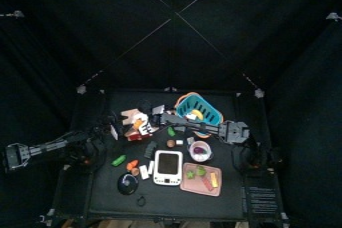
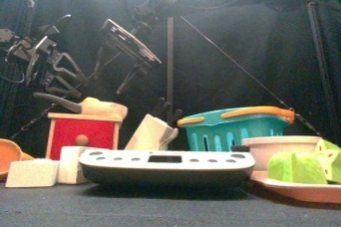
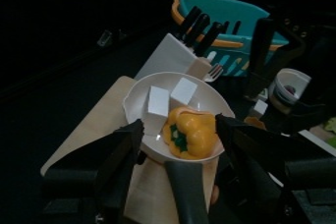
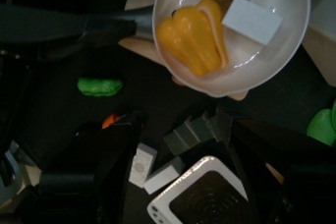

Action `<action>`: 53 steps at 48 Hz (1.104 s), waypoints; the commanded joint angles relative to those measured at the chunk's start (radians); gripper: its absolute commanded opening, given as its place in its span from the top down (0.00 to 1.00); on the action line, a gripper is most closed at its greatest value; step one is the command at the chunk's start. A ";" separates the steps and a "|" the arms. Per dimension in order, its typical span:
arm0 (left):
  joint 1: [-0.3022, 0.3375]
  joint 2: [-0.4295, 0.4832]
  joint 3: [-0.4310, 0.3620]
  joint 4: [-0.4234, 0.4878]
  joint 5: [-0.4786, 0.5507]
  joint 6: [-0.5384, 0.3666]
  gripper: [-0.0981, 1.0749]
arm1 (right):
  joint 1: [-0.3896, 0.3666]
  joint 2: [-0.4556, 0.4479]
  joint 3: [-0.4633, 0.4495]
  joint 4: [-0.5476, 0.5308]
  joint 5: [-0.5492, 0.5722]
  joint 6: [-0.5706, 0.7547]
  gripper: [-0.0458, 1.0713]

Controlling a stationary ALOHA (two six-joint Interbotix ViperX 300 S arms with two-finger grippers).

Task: Grab pan

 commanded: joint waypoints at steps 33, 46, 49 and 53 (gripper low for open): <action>0.002 0.002 -0.012 0.011 -0.011 0.003 0.11 | -0.091 0.018 -0.040 -0.091 0.064 0.043 0.13; 0.002 0.002 -0.015 0.011 -0.078 0.003 0.11 | -0.103 0.032 -0.040 -0.092 0.063 0.048 0.13; 0.000 0.002 -0.012 0.011 -0.098 0.003 0.11 | -0.103 0.037 -0.041 -0.087 0.060 0.043 0.13; 0.002 0.002 -0.011 0.011 -0.101 0.003 0.11 | -0.103 0.043 -0.046 -0.086 0.058 0.043 0.13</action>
